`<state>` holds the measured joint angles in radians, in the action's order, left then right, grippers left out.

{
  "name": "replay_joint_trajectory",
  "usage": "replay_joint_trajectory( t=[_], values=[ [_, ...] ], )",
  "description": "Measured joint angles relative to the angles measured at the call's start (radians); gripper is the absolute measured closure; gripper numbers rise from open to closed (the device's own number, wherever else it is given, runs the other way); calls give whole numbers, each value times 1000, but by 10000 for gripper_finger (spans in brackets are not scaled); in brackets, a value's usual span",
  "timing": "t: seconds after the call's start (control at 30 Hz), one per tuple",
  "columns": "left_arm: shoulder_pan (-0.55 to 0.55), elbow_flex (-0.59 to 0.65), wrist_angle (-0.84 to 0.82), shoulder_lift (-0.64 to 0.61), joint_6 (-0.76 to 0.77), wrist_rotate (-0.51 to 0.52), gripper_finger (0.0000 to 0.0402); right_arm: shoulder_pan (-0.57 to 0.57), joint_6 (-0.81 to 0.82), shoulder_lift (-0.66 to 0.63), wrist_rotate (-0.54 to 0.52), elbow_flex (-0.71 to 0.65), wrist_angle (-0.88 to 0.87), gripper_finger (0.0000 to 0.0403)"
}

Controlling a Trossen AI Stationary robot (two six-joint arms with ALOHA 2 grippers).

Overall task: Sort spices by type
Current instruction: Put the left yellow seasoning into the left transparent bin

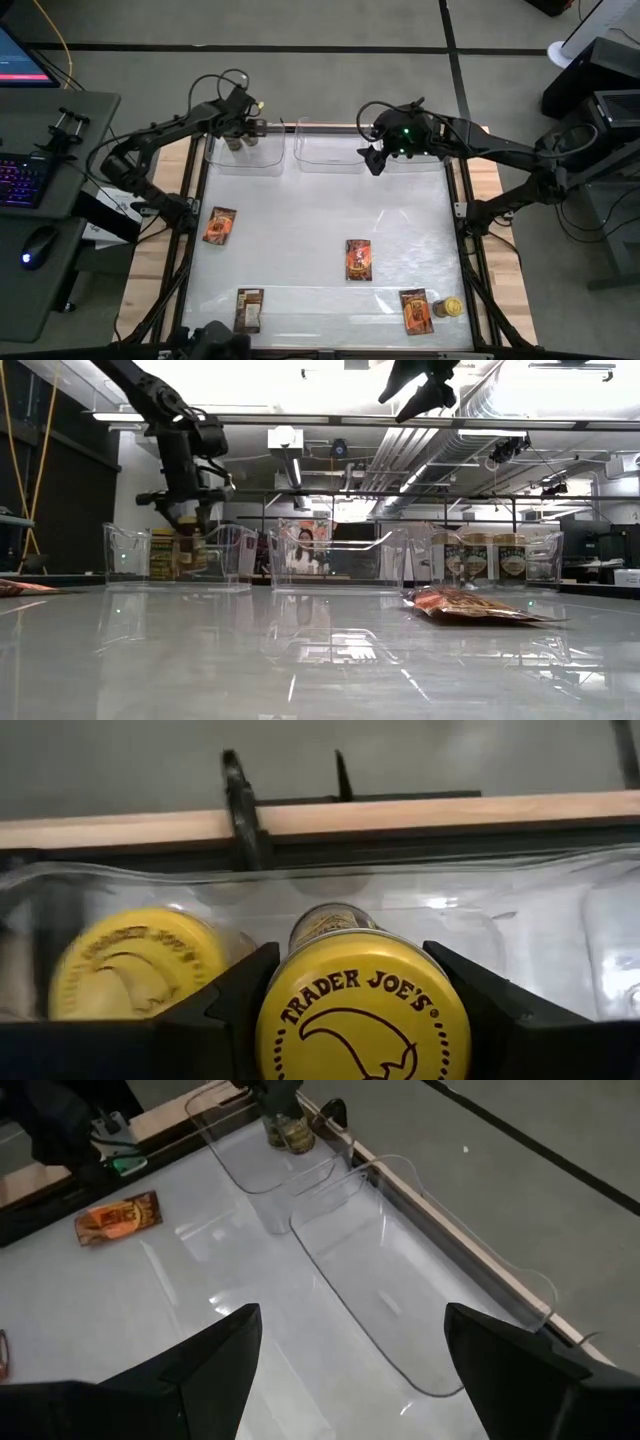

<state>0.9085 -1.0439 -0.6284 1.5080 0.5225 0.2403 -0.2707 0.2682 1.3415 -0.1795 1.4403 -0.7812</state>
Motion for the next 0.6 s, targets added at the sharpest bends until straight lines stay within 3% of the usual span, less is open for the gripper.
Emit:
replay_joint_trajectory(
  t=[0.23, 0.6],
  values=[
    [23, 1, -19, 35, -3, -21, 194, 1, -6, 0, 8, 0, 15, 96],
    [23, -8, 6, 33, -72, -17, 128, 1, 22, 0, 16, 0, 15, 96]
  ],
)
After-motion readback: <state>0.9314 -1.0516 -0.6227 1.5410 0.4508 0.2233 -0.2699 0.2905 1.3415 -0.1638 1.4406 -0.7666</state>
